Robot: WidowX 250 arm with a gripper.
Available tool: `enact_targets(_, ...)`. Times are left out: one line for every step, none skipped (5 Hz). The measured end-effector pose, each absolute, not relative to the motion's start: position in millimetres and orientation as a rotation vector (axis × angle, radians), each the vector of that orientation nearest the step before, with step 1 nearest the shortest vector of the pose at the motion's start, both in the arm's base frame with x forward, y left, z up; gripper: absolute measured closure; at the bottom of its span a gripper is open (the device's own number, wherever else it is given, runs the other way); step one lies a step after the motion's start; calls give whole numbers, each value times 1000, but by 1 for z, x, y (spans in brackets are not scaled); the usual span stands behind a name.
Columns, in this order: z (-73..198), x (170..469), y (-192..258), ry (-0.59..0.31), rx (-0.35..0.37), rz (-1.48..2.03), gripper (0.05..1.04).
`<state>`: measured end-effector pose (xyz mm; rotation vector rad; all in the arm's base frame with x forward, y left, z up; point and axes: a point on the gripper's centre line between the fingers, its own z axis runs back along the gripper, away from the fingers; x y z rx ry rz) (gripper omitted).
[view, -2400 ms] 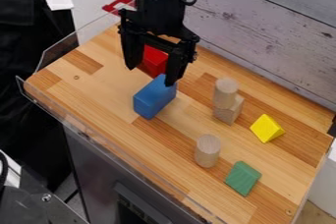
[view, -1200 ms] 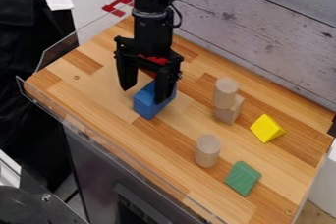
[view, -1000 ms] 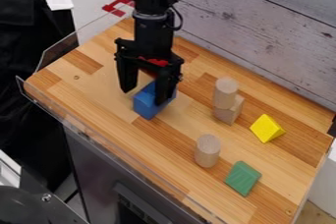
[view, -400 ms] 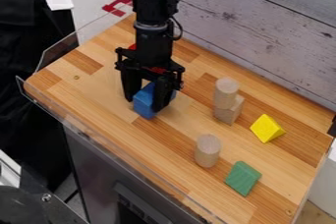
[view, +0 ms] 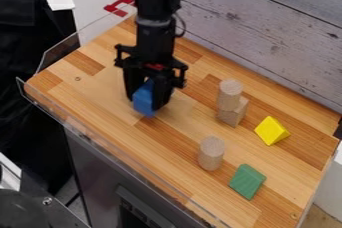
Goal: Put the blue rectangular block on the top of the red arch
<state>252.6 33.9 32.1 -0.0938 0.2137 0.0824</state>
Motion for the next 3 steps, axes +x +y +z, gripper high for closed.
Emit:
enact_targets(63, 261, 28, 166, -59, 35, 523)
enact_targets(86, 269, 31, 132, -32, 10, 523)
enact_targets(95, 277, 37, 95, -51, 9, 523)
